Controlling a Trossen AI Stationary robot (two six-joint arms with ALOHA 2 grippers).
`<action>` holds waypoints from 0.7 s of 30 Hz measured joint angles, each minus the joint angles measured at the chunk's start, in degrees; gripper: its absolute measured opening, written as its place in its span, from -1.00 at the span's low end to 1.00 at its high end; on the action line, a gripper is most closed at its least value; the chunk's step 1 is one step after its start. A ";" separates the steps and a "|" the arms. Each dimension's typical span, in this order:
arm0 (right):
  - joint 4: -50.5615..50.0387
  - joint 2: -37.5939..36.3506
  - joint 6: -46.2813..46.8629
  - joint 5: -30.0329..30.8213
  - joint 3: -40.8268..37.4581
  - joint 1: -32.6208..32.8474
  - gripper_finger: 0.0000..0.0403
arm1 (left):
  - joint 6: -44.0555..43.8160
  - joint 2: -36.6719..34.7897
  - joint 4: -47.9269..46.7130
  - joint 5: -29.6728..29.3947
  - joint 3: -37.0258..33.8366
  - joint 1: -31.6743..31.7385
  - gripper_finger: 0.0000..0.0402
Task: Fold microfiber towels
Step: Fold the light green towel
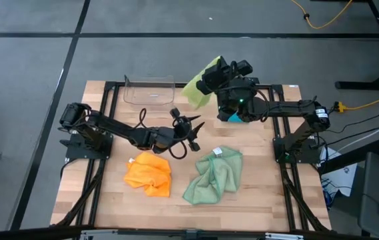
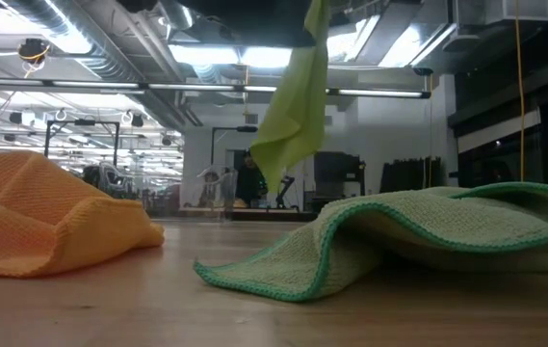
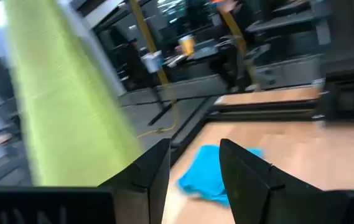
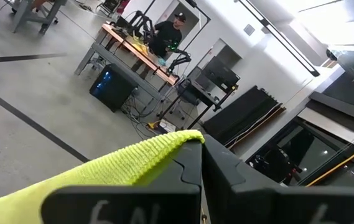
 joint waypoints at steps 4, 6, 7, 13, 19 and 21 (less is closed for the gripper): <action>0.01 0.00 -0.02 -0.10 0.00 0.00 -0.99 | -3.13 0.00 -2.62 -3.31 0.00 1.37 -0.32; -0.01 0.00 -0.04 -0.53 0.00 0.00 -0.99 | -7.29 0.00 -4.60 0.58 -0.02 2.59 -0.28; 0.01 0.00 -0.04 -0.60 0.00 0.00 -0.99 | -9.67 0.00 -5.11 3.29 -0.02 3.31 -0.25; 0.02 0.00 -0.04 -0.66 0.00 0.00 -0.98 | -16.93 0.00 -6.54 10.96 -0.02 6.01 -0.11; 0.05 0.00 0.13 -1.18 0.00 0.00 -0.98 | -17.97 0.00 -5.54 13.92 -0.02 5.96 -0.08; 0.05 0.00 0.49 -2.02 0.00 0.11 -0.98 | -17.99 0.00 -5.47 13.85 -0.02 6.03 -0.08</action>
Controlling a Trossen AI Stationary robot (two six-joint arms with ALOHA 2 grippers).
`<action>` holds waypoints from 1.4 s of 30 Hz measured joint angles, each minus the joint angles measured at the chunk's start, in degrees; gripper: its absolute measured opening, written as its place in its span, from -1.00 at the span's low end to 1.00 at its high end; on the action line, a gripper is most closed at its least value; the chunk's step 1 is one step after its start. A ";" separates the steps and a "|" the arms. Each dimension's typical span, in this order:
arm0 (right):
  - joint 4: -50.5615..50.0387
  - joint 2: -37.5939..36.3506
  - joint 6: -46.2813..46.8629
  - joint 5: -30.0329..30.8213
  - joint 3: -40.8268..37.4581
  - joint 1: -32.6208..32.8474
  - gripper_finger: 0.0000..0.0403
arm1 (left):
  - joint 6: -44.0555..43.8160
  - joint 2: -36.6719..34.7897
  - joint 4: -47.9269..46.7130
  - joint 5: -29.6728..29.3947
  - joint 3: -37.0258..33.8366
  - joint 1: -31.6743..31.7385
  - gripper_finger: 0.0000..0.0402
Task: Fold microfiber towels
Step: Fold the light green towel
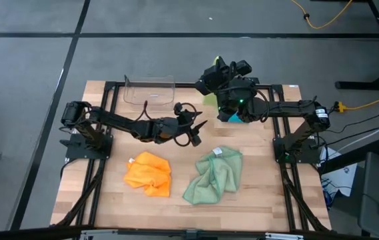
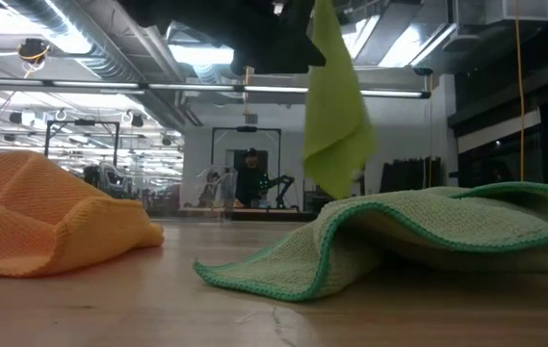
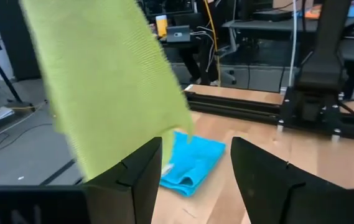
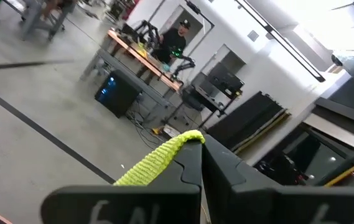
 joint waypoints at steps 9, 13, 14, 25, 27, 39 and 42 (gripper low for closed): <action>0.31 -0.02 2.92 -4.77 -0.02 1.42 -0.97 | -0.09 0.00 0.50 -0.80 0.00 0.71 -0.08; 2.08 -0.04 3.42 -6.41 -0.02 1.37 -0.97 | -0.11 0.74 1.23 -1.11 0.02 0.89 -0.08; 2.08 -0.07 4.22 -6.60 -0.02 1.36 -0.97 | -0.07 1.01 0.78 -1.55 0.00 0.96 -0.08; 2.03 -0.07 7.00 -9.33 0.00 1.37 -0.97 | 0.36 6.78 4.58 -2.67 -0.02 3.90 -0.08; 2.01 -0.07 7.11 -9.52 0.00 1.37 -0.97 | 0.42 7.92 6.54 -1.01 -0.02 4.07 -0.08; 1.97 -0.07 7.62 -9.55 0.04 1.37 -0.97 | 2.42 8.60 12.27 3.10 0.04 2.47 -0.08; 1.88 -0.07 8.97 -9.92 0.04 1.37 -0.97 | 3.21 8.61 12.29 -2.13 0.04 2.56 -0.08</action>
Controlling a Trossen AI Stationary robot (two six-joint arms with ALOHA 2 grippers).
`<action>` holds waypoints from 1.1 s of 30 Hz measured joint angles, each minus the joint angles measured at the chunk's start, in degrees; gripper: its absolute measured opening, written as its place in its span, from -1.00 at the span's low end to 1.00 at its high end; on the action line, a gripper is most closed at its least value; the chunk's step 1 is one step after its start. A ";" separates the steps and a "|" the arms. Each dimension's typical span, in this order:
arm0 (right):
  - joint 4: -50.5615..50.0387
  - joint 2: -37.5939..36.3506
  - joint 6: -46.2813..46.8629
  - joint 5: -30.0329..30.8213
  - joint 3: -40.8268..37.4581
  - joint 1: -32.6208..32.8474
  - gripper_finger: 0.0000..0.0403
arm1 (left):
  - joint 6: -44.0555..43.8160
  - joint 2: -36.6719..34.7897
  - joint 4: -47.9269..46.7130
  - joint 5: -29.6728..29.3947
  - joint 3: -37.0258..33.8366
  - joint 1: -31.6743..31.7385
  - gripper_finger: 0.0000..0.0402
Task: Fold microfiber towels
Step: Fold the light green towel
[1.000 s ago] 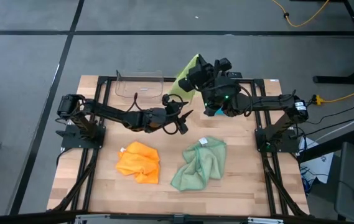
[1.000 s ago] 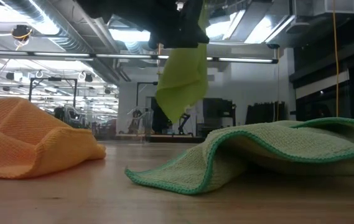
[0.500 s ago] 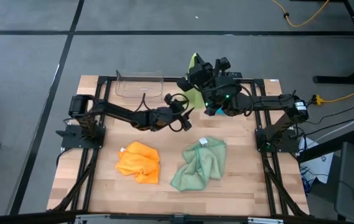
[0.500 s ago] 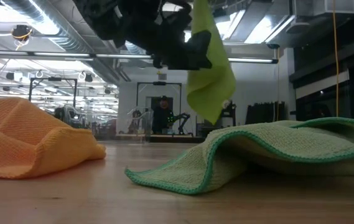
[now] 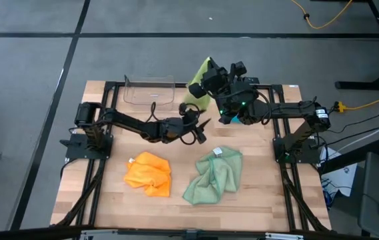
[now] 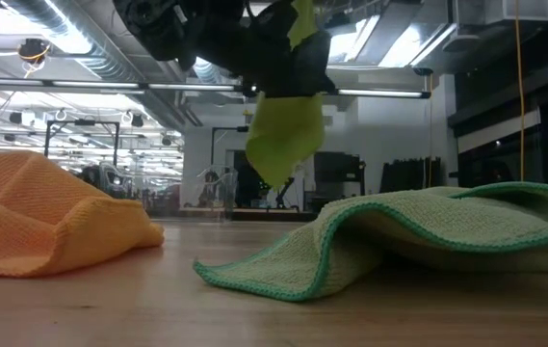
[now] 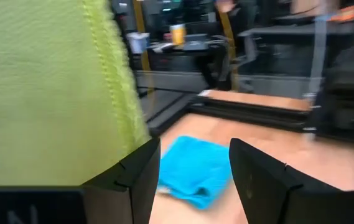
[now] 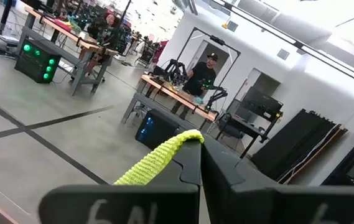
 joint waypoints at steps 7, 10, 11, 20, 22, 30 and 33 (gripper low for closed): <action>-0.95 0.00 -0.04 -0.08 0.00 0.00 -0.97 | 1.88 0.00 -0.20 -3.07 0.00 -0.14 -0.08; -1.67 0.00 -0.04 0.24 0.00 0.00 -0.97 | 3.31 0.00 0.66 -3.09 0.00 -0.81 -0.08; -1.75 0.00 -0.04 0.52 0.00 0.00 -0.97 | 3.96 0.00 1.74 -3.21 0.00 -1.21 -0.08; -2.10 0.00 0.12 0.80 0.02 0.00 -0.97 | 10.40 0.00 6.68 -6.82 0.02 -3.39 -0.08; -2.11 0.00 0.81 0.69 0.02 0.00 -0.97 | 10.34 0.00 6.91 -6.79 0.02 -2.84 -0.08; -2.13 0.00 1.11 -0.51 0.02 0.00 -0.97 | 7.75 0.00 4.37 -5.57 0.02 -0.46 -0.08; -2.16 0.00 1.09 -0.53 0.02 0.00 -0.97 | 7.74 0.00 3.43 -5.57 0.02 -0.31 -0.08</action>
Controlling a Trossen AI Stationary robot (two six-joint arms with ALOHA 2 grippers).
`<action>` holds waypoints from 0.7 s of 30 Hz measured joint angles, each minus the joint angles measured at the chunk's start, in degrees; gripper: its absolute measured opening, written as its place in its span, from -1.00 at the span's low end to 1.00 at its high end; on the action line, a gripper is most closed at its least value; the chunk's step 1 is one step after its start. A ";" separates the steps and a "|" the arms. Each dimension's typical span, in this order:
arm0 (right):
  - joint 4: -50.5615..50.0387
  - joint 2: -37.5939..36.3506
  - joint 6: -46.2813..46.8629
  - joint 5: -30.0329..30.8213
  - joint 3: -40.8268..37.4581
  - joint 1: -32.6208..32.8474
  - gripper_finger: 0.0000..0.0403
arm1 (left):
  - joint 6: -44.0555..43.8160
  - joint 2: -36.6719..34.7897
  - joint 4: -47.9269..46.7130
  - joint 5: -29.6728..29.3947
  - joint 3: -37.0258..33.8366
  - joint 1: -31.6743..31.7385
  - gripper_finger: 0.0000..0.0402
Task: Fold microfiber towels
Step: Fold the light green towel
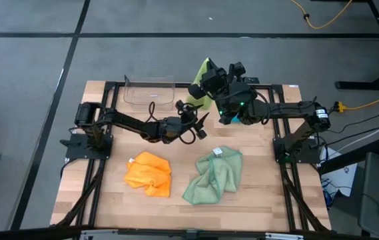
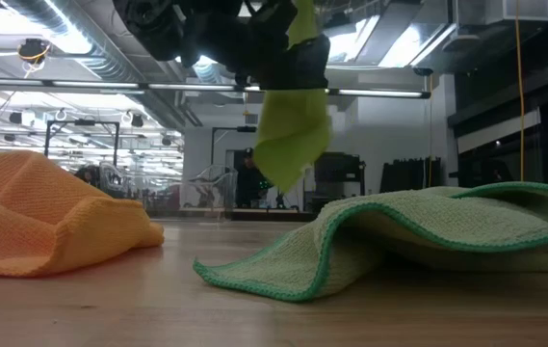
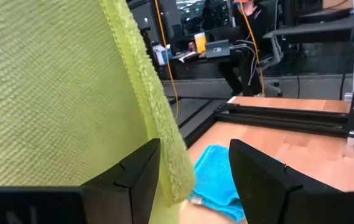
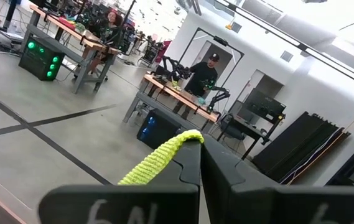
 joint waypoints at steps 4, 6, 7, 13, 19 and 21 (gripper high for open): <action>-0.78 0.00 0.00 0.38 0.00 0.00 -0.97 | 0.30 0.00 0.56 0.07 0.00 -0.35 -0.08; -1.55 0.00 0.00 1.33 0.01 0.00 -0.97 | 2.49 0.00 1.67 -1.07 0.00 -0.73 -0.08; -2.01 0.00 0.03 1.64 0.02 0.00 -0.97 | 3.43 0.00 2.47 -2.06 0.00 -0.95 -0.08; -2.19 0.00 0.46 1.74 0.04 0.00 -0.97 | 3.21 0.00 3.17 -2.27 0.00 -1.10 -0.08; -2.12 0.00 1.82 0.70 0.04 0.00 -0.97 | 1.57 0.00 2.66 0.37 0.00 -0.40 -0.08; -2.08 0.00 2.53 -0.95 0.04 0.00 -0.97 | 0.86 0.00 2.25 1.55 0.00 -0.37 -0.08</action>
